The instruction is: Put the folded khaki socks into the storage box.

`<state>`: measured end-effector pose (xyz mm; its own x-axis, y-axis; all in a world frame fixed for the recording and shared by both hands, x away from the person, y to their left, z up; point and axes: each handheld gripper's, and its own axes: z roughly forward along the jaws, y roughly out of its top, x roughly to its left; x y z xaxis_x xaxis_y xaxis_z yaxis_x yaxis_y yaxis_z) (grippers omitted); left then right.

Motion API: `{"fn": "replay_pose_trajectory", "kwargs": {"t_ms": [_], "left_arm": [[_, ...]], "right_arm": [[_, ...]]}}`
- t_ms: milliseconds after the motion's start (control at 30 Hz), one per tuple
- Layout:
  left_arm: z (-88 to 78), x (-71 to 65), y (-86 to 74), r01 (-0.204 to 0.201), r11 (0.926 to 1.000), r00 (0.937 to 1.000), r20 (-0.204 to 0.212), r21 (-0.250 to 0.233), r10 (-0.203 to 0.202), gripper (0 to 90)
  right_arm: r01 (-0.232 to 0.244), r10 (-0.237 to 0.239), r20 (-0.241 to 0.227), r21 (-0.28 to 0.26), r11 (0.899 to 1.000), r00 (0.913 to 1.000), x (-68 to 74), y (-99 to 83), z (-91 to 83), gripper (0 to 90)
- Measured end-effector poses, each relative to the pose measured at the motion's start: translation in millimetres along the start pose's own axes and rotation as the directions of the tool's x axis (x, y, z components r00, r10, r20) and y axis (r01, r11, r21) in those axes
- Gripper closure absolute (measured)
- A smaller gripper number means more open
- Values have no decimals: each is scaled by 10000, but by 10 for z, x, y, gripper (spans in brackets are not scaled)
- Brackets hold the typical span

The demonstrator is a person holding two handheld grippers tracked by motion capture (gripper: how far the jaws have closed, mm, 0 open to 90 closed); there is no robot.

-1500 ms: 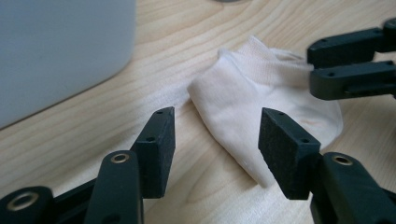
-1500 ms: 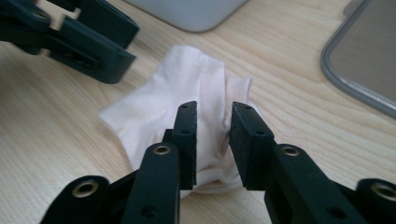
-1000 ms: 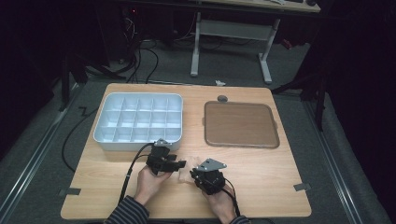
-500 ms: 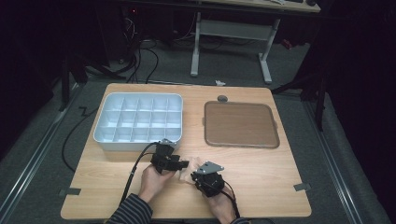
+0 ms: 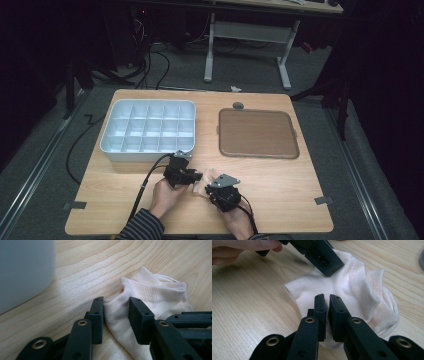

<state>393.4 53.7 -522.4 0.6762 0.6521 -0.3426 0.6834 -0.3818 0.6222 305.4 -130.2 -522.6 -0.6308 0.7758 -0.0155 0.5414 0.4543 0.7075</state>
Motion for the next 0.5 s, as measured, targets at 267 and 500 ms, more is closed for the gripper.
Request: {"fn": "replay_pose_trajectory", "kwargs": {"t_ms": [267, 500], "left_arm": [[-8, 43, 6, 190, 9997, 9995, 247, 122, -193, 724], [0, 57, 7, 270, 9995, 9989, 384, 134, -275, 789]], "right_arm": [[-39, 39, 3, -136, 9999, 10000, -1, -11, 5, 847], [-53, 53, -20, -146, 9999, 10000, -3, -15, 4, 847]]}}
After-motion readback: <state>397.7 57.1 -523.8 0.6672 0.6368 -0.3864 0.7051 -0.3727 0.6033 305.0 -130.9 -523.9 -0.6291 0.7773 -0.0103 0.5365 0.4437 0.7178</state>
